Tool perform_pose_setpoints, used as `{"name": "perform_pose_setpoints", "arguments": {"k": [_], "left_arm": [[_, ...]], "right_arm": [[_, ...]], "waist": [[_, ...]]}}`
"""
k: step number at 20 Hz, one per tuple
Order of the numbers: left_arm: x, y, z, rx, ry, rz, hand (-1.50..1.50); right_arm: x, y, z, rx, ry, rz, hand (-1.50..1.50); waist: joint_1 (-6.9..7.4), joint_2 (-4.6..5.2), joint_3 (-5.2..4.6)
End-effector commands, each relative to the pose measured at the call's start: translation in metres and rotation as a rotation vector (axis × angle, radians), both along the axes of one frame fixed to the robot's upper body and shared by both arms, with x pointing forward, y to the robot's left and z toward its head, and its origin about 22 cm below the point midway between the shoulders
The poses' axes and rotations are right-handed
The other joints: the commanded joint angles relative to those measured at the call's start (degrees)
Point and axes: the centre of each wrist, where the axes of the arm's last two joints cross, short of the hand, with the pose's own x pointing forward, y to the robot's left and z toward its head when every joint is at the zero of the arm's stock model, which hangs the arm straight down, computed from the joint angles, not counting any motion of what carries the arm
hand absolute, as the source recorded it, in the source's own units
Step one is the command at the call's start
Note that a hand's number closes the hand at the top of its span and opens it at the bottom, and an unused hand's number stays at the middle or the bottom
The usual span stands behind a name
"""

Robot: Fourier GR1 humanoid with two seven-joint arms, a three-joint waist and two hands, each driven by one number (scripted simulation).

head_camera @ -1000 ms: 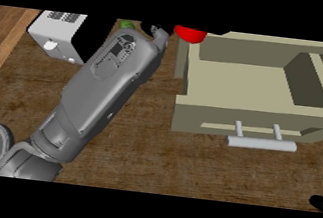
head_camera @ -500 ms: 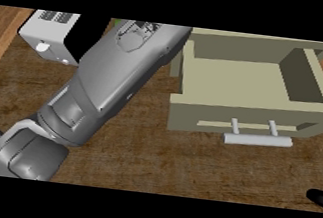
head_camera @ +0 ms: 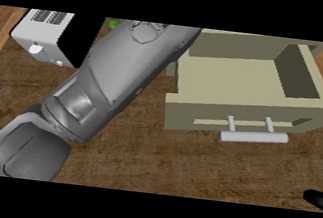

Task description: Pick up the can, place it into the drawer and close the drawer

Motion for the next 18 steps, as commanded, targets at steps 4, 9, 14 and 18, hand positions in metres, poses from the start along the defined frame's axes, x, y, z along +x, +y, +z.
{"name": "perform_pose_setpoints", "arguments": {"k": [4,9,14,18], "left_arm": [[0.006,0.006,-0.021,-0.013,-0.006,0.124,-1.50],[0.004,0.000,-0.010,0.001,-0.051,0.148,-1.50],[0.002,-0.005,0.000,-0.027,-0.039,0.159,-1.50],[0.005,-0.001,-0.006,-0.059,-0.027,0.158,-1.50]], "right_arm": [[0.011,0.000,0.003,-0.016,0.002,0.026,-1.50],[0.013,-0.001,0.007,-0.065,-0.006,0.029,-1.50],[0.016,0.006,0.019,-0.165,-0.055,0.054,-1.50],[0.022,0.010,0.019,-0.313,-0.118,0.068,-1.50]], "waist": [[-1.64,0.50,0.07],[-1.74,0.66,0.06],[-1.60,0.56,0.05],[-1.26,0.88,0.07]]}}
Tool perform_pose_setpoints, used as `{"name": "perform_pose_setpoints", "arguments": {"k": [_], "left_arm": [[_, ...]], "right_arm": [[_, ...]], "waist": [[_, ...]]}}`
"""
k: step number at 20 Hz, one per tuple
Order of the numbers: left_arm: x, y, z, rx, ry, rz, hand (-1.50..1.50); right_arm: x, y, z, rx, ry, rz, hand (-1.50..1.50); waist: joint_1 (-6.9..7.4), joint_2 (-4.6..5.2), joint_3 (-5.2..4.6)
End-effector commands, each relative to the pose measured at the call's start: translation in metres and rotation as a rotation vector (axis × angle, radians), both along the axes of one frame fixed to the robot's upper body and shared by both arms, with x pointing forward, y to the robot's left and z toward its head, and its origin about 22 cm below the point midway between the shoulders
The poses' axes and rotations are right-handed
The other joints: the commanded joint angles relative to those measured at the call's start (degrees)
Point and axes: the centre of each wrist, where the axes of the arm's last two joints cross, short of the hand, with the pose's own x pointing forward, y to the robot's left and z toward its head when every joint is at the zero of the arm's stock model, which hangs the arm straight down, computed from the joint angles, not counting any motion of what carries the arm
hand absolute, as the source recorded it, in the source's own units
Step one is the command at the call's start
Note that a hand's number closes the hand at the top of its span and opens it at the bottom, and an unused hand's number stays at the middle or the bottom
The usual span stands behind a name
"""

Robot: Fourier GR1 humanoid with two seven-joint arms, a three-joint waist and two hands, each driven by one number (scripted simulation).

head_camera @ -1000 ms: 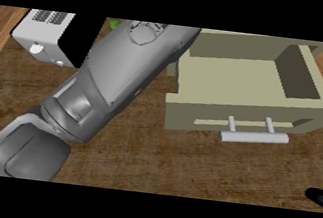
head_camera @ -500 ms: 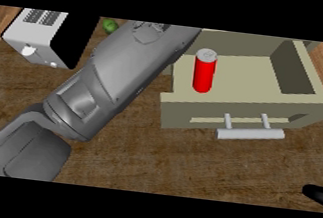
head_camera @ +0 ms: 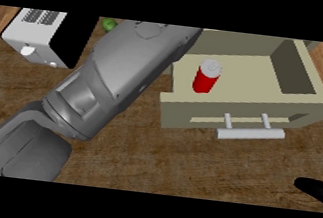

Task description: Pick up the can, place it into the drawer and close the drawer

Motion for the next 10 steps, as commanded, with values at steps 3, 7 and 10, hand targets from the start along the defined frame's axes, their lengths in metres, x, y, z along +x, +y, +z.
{"name": "perform_pose_setpoints", "arguments": {"k": [3,7,10], "left_arm": [[0.000,-0.001,0.005,-0.052,0.016,0.008,-1.50],[0.000,0.000,0.003,-0.088,0.000,0.000,-1.50],[-0.001,-0.003,0.009,-0.091,-0.017,-0.007,-1.50]], "right_arm": [[0.013,0.007,0.010,-0.214,-0.045,-0.015,-1.50],[0.035,0.027,-0.002,-0.373,-0.045,-0.003,-1.50],[0.060,0.024,-0.013,-0.478,-0.052,-0.058,-1.50]], "waist": [[0.79,0.02,-0.05],[1.53,0.34,-0.06],[3.20,0.26,-0.04]]}}
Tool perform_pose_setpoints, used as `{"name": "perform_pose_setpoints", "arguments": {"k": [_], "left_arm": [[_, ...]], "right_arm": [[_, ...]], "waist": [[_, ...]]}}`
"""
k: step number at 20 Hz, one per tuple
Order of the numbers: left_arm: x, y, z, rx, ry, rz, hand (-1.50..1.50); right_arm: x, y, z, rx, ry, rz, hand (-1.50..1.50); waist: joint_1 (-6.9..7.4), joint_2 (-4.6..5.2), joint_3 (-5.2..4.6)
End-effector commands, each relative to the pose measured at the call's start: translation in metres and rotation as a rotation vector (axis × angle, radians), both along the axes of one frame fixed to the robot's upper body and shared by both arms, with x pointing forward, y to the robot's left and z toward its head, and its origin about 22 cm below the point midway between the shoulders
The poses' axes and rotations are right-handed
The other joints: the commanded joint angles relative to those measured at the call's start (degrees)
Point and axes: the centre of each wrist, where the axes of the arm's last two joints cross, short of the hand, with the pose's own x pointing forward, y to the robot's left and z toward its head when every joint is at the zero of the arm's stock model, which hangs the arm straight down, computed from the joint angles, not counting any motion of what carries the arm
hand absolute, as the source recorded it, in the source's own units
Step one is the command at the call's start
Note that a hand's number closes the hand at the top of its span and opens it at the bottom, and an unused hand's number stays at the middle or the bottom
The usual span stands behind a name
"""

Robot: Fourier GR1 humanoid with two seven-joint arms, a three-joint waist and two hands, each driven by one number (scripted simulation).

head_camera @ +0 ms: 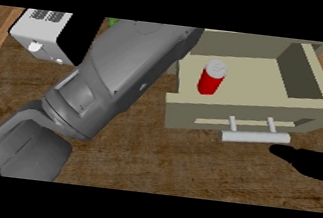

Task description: Pick up the can, place it into the drawer and close the drawer

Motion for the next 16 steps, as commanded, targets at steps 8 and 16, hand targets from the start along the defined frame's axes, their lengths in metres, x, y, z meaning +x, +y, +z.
{"name": "perform_pose_setpoints", "arguments": {"k": [8,16], "left_arm": [[0.002,0.003,-0.011,0.039,-0.026,-0.004,-1.50],[0.009,0.017,0.003,-0.028,-0.007,-0.010,-1.50]], "right_arm": [[0.058,0.045,-0.060,-0.328,0.031,-0.037,-1.50],[0.103,0.066,-0.085,-0.483,0.048,-0.079,-1.50]], "waist": [[3.38,-0.95,-0.05],[4.15,-1.23,-0.10]]}}
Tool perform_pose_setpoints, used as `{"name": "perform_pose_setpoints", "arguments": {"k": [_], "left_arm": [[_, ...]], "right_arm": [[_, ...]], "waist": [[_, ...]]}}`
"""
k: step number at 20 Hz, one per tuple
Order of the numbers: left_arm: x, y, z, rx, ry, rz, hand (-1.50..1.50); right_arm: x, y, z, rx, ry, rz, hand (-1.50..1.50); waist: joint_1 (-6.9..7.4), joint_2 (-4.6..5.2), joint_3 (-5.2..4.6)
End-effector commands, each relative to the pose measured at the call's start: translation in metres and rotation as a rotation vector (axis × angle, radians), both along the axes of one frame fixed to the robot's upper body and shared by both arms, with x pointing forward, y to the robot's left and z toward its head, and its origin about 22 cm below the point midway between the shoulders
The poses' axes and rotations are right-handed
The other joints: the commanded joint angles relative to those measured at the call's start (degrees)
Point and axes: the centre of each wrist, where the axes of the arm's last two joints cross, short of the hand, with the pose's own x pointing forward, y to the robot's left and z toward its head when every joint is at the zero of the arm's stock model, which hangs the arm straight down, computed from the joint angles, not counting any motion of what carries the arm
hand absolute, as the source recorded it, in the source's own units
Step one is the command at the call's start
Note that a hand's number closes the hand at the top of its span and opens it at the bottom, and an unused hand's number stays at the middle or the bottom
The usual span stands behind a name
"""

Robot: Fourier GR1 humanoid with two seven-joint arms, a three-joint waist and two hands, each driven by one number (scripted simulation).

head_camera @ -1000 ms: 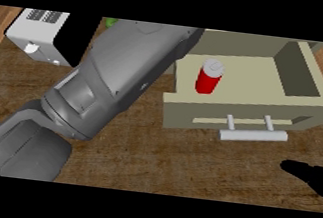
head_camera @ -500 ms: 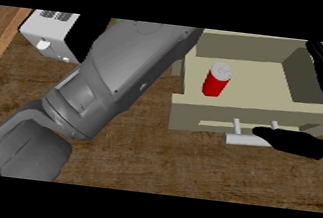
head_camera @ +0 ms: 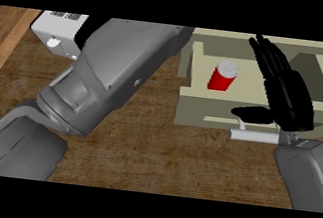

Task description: Pick up the can, place it into the drawer and close the drawer

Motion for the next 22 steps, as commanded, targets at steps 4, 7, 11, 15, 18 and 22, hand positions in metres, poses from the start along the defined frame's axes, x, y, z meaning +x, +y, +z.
{"name": "perform_pose_setpoints", "arguments": {"k": [4,7,11,15,18,22], "left_arm": [[0.008,0.021,0.007,-0.004,-0.012,0.004,-1.50],[0.010,0.033,0.019,-0.005,-0.004,0.025,-1.50],[0.009,0.037,0.008,0.002,-0.018,0.037,-1.50],[0.017,0.067,0.017,-0.007,0.010,0.024,-1.50],[0.013,0.065,0.020,-0.003,0.019,0.037,-1.50],[0.016,0.087,0.008,0.020,0.012,0.035,-1.50]], "right_arm": [[0.045,0.007,-0.052,-0.097,-0.012,-0.034,-1.50],[0.056,0.019,-0.059,-0.108,-0.035,-0.062,-1.50],[0.080,0.019,-0.059,-0.121,-0.085,-0.124,-1.50],[0.101,0.022,-0.044,-0.112,-0.146,-0.189,-1.50],[0.117,0.027,-0.022,-0.117,-0.168,-0.191,-1.50],[0.126,0.032,-0.025,-0.141,-0.190,-0.218,-1.50]], "waist": [[1.66,0.14,0.04],[1.85,-0.45,0.00],[2.71,-0.41,0.00],[3.75,-0.16,-0.01],[4.09,-0.35,-0.02],[5.26,0.16,-0.01]]}}
